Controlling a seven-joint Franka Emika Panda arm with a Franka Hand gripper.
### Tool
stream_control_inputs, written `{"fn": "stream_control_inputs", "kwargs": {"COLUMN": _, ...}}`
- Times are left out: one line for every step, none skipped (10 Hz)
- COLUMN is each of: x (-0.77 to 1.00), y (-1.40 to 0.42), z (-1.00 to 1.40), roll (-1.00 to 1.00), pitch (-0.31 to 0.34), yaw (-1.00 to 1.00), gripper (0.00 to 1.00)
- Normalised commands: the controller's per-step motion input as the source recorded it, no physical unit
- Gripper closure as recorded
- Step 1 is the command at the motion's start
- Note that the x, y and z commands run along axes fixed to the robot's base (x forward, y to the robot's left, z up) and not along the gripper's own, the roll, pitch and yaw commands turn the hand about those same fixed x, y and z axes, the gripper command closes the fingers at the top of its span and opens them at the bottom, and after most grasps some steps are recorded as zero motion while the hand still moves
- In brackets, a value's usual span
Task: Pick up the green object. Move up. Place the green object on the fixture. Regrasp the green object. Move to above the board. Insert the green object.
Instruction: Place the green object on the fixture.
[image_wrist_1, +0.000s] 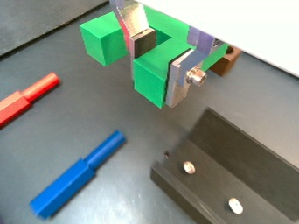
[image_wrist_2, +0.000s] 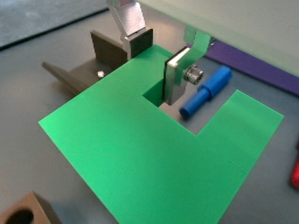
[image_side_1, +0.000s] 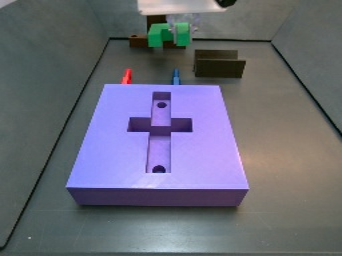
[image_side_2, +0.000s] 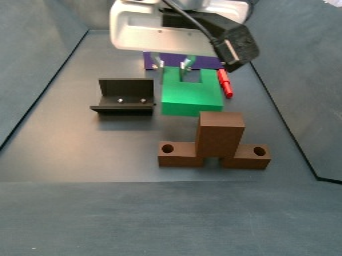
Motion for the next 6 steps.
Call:
{"fn": "stream_control_inputs", "kwargs": {"x": 0.77, "y": -0.20, "z": 0.32, "roll": -0.99, "pitch": 0.174, "yaw": -0.11, "gripper": 1.00}}
{"fn": "stream_control_inputs", "kwargs": {"x": 0.78, "y": -0.20, "z": 0.33, "roll": -0.99, "pitch": 0.174, "yaw": -0.11, "gripper": 1.00}}
{"fn": "stream_control_inputs", "kwargs": {"x": 0.79, "y": -0.21, "z": 0.33, "roll": -0.97, "pitch": 0.123, "yaw": -0.11, "gripper": 1.00}}
{"fn": "stream_control_inputs", "kwargs": {"x": 0.79, "y": -0.21, "z": 0.33, "roll": -0.96, "pitch": 0.111, "yaw": -0.12, "gripper": 1.00}}
{"fn": "stream_control_inputs", "kwargs": {"x": 0.80, "y": -0.20, "z": 0.29, "roll": -0.97, "pitch": 0.100, "yaw": -0.10, "gripper": 1.00}}
{"fn": "stream_control_inputs", "kwargs": {"x": 0.83, "y": -0.14, "z": 0.23, "roll": -1.00, "pitch": 0.100, "yaw": -0.09, "gripper": 1.00}}
